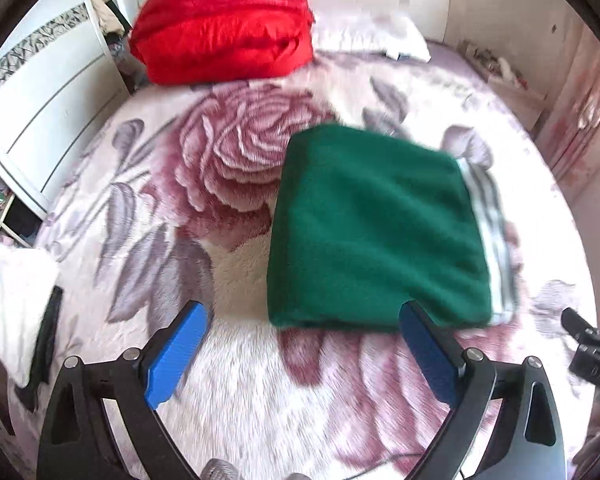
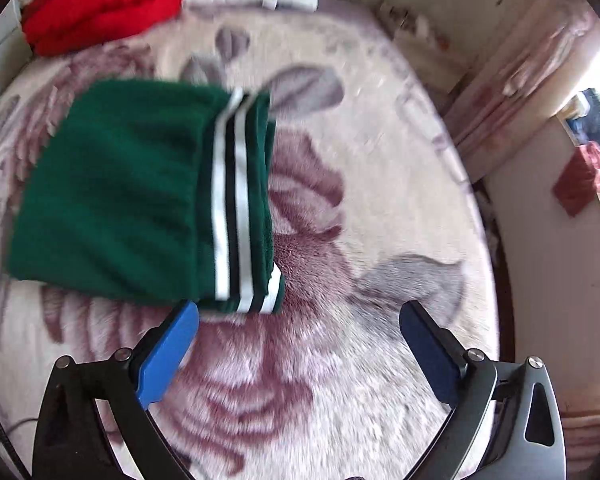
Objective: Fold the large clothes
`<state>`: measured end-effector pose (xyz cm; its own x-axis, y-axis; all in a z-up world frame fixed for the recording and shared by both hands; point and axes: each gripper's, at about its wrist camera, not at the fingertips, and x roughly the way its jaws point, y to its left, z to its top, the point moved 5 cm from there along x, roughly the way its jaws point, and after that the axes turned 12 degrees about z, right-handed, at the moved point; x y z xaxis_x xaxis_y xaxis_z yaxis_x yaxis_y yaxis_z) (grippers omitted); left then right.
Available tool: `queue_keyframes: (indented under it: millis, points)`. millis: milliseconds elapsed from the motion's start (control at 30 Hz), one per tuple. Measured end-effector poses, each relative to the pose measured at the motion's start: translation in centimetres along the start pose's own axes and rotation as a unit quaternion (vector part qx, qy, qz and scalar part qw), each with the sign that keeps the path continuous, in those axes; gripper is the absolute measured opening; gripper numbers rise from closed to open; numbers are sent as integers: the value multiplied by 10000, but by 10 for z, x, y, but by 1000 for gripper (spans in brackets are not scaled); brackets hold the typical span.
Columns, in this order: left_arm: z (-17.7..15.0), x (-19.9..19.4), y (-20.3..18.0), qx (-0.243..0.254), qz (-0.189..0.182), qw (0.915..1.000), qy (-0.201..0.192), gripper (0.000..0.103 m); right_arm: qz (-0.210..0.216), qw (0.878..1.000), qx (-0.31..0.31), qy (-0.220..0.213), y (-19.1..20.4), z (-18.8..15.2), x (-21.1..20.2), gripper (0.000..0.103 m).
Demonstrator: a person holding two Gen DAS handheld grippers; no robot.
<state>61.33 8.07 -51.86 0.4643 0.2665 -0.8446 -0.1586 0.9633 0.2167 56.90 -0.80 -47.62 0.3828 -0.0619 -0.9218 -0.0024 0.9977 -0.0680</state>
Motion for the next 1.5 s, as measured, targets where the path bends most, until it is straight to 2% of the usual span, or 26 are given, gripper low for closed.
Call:
queue_keyframes:
  millis: [33, 200, 267, 633, 867, 1133, 1333, 1500]
  points:
    - [-1, -21, 4, -26, -22, 10000, -40, 99, -37, 9999, -19, -97, -5, -4, -10, 102]
    - [-10, -109, 19, 28, -127, 9994, -329, 100, -98, 9994, 82, -327, -27, -27, -129, 102]
    - [-16, -138, 26, 48, -153, 9992, -362, 100, -121, 9989, 150, -422, -31, -35, -188, 102]
    - [-41, -314, 71, -53, -221, 9974, -685, 100, -112, 9938, 282, -1067, -47, -72, -435, 102]
    - [-54, -414, 98, -190, -304, 9925, -1165, 100, -54, 9858, 129, -1674, -55, -104, -570, 102]
    - [-68, -461, 117, -333, -227, 9915, -1237, 100, 24, 9823, 82, -1872, -59, -131, -648, 102]
    - [-71, -474, 123, -359, -265, 9914, -1227, 101, 240, 9820, 24, -1872, -52, -141, -677, 102]
    - [-71, -480, 128, -448, -257, 9904, -1285, 101, 255, 9802, -2, -1966, -53, -140, -690, 102]
